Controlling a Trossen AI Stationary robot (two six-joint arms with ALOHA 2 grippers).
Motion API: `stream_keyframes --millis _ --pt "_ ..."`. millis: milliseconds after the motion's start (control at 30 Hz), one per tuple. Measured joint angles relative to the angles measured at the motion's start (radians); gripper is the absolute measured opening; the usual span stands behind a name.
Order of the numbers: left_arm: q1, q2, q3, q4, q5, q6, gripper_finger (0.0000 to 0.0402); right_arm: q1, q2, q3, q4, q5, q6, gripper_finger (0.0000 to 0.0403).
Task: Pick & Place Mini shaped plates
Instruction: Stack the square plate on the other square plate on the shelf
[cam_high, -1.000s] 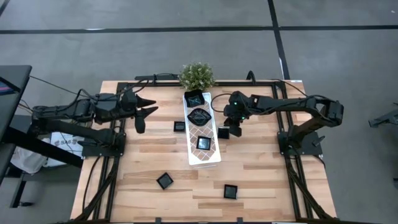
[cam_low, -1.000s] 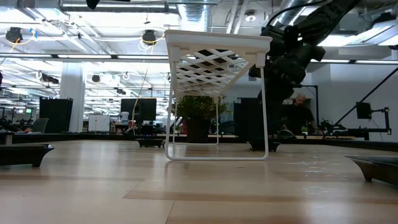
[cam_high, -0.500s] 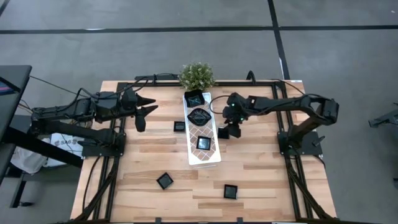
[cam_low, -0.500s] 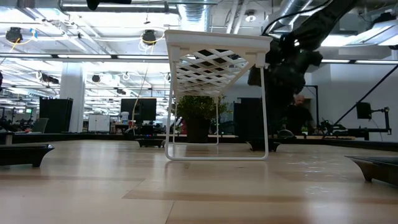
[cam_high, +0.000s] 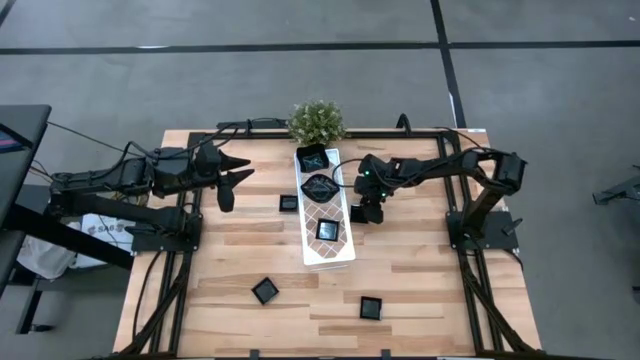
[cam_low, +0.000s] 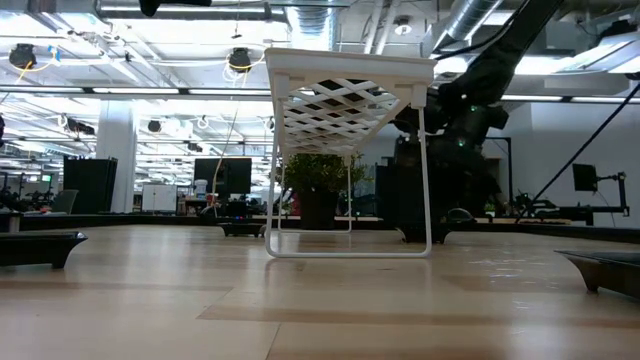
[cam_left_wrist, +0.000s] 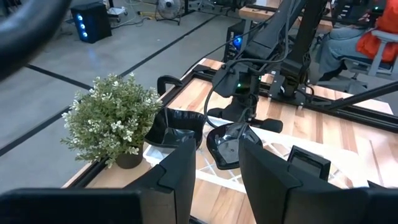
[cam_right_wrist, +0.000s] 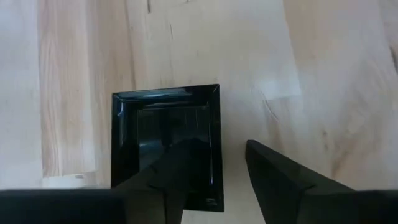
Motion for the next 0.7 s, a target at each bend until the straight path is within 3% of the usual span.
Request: stream_keyframes --millis 700 --pt "0.000 0.000 0.000 0.007 0.000 0.000 0.0124 -0.001 -0.023 -0.003 -0.014 0.001 -0.008 0.0044"
